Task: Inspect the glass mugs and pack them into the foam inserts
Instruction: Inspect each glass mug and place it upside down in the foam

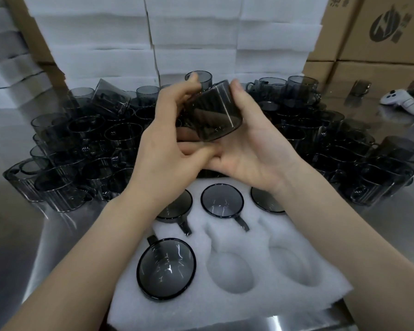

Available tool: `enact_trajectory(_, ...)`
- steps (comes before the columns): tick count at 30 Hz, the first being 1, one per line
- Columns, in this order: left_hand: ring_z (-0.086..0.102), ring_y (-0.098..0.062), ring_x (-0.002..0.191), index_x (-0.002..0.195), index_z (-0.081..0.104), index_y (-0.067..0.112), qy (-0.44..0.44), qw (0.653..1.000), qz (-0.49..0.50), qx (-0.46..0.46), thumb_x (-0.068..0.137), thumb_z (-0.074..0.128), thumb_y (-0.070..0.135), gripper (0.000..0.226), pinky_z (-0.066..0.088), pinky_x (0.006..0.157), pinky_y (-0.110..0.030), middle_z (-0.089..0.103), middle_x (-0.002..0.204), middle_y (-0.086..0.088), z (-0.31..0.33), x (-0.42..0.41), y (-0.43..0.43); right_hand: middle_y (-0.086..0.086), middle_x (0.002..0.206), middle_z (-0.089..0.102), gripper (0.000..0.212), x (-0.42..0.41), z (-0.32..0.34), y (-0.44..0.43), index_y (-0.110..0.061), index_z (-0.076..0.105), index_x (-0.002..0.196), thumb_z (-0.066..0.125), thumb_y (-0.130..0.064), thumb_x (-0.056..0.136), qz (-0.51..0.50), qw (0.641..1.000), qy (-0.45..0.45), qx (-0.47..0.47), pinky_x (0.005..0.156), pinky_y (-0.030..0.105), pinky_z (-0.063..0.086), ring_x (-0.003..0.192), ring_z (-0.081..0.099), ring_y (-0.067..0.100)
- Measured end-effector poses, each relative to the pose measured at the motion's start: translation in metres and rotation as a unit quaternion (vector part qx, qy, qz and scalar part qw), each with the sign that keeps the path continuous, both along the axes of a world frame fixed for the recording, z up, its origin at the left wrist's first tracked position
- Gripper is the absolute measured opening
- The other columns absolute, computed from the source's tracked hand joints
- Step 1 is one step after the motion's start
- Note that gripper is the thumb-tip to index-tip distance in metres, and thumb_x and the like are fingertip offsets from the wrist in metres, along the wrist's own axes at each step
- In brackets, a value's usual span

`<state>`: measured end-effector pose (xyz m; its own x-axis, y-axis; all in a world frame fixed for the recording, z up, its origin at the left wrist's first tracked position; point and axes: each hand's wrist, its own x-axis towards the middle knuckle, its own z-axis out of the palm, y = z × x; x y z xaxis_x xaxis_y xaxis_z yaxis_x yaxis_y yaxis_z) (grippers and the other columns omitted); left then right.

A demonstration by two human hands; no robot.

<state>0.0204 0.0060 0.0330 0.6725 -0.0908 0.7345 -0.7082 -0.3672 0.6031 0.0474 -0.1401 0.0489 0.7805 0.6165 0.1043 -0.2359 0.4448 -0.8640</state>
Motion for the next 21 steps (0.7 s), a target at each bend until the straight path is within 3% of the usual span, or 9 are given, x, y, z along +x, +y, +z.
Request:
enact_trajectory(4,0.037,0.010,0.132,0.148,0.029,0.017,0.001,0.998,0.039,0.054,0.068,0.083,0.023,0.097,0.030,0.105,-0.007,0.038,0.142,0.015,0.0003,0.0033,0.0002,0.012,0.110,0.067,0.032,-0.0046,0.0015,0.0014,-0.007,0.063,0.118,0.058,-0.021,0.090,-0.070,0.994,-0.078,-0.017,0.083,0.035,0.057,0.100,0.066,0.025)
enact_trajectory(7,0.040,-0.001,0.133,0.148,0.035,0.010,-0.022,0.993,0.073,0.089,0.072,0.081,0.013,0.089,0.027,0.107,-0.007,0.044,0.145,0.004,0.0003,0.0018,-0.0024,0.016,0.109,0.058,0.049,-0.0071,0.0016,0.0047,0.005,0.049,0.131,0.058,-0.006,0.085,-0.082,0.991,-0.100,-0.027,0.081,0.033,0.056,0.099,0.060,0.024)
enact_trajectory(10,0.045,-0.005,0.128,0.143,0.043,0.006,-0.040,0.990,0.088,0.102,0.070,0.076,0.003,0.081,0.029,0.105,-0.005,0.052,0.141,-0.004,0.0014,-0.0011,-0.0042,0.013,0.103,0.062,0.044,-0.0085,0.0032,0.0065,0.000,0.053,0.127,0.059,-0.009,0.084,-0.085,0.991,-0.098,-0.021,0.079,0.036,0.057,0.094,0.064,0.022)
enact_trajectory(15,0.046,-0.010,0.131,0.144,0.041,0.009,-0.051,0.992,0.067,0.090,0.069,0.073,-0.004,0.083,0.034,0.108,-0.014,0.051,0.145,-0.007,0.0042,-0.0048,-0.0046,0.012,0.106,0.062,0.043,-0.0098,0.0040,0.0049,-0.003,0.054,0.129,0.058,-0.015,0.087,-0.081,0.992,-0.095,-0.013,0.068,0.036,0.059,0.094,0.067,0.023)
enact_trajectory(21,0.036,-0.016,0.141,0.143,0.039,0.003,-0.081,0.991,0.026,0.100,0.074,0.070,-0.003,0.076,0.029,0.116,-0.040,0.039,0.147,0.000,0.0039,-0.0059,-0.0049,0.017,0.118,0.058,0.037,-0.0056,0.0028,-0.0005,-0.008,0.057,0.126,0.055,-0.017,0.090,-0.021,0.997,-0.066,0.026,0.070,0.043,0.061,0.102,0.063,0.033)
